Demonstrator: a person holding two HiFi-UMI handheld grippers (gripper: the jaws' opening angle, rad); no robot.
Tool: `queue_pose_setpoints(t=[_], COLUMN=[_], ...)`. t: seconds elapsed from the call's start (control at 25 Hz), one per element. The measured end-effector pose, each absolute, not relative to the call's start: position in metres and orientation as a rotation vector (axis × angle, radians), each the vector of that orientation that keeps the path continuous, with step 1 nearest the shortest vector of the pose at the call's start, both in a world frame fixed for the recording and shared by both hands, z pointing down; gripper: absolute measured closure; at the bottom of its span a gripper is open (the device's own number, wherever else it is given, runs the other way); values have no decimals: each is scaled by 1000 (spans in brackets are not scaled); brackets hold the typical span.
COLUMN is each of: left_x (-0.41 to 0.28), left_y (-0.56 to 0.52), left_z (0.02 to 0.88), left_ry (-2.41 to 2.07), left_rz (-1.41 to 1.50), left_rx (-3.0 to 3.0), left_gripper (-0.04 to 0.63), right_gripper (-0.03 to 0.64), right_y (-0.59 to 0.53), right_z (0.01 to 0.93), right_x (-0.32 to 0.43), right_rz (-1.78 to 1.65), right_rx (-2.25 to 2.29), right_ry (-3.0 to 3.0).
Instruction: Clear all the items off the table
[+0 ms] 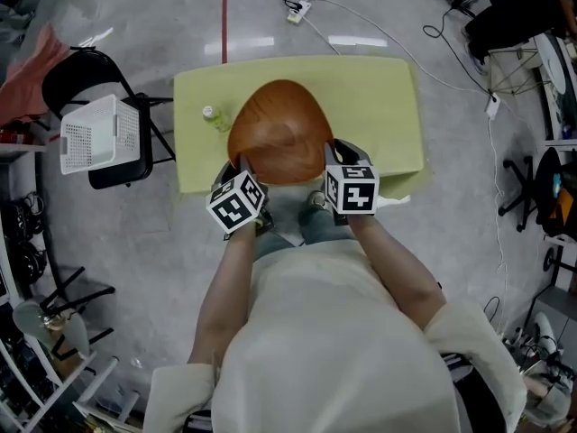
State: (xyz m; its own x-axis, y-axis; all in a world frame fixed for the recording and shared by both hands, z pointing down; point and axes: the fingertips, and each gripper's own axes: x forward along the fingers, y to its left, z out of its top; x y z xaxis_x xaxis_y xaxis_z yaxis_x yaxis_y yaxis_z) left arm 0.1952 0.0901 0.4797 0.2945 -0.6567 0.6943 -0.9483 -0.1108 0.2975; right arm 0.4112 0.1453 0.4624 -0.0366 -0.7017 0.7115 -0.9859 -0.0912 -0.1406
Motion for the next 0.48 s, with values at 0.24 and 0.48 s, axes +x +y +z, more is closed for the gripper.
queue_pose_setpoints(t=[0.24,0.48], left_x=[149,112], left_y=[86,88], left_z=[467,459], left_ry=[-1471,-1502], left_rz=[489,469], left_rx=[1842,1825], left_gripper=[560,560], right_gripper=[558,558], right_y=[136,131], right_z=[449,441], right_x=[366,330], right_rz=[889,864], right_rx=[1821,1797], right_ry=[-1810,-1841])
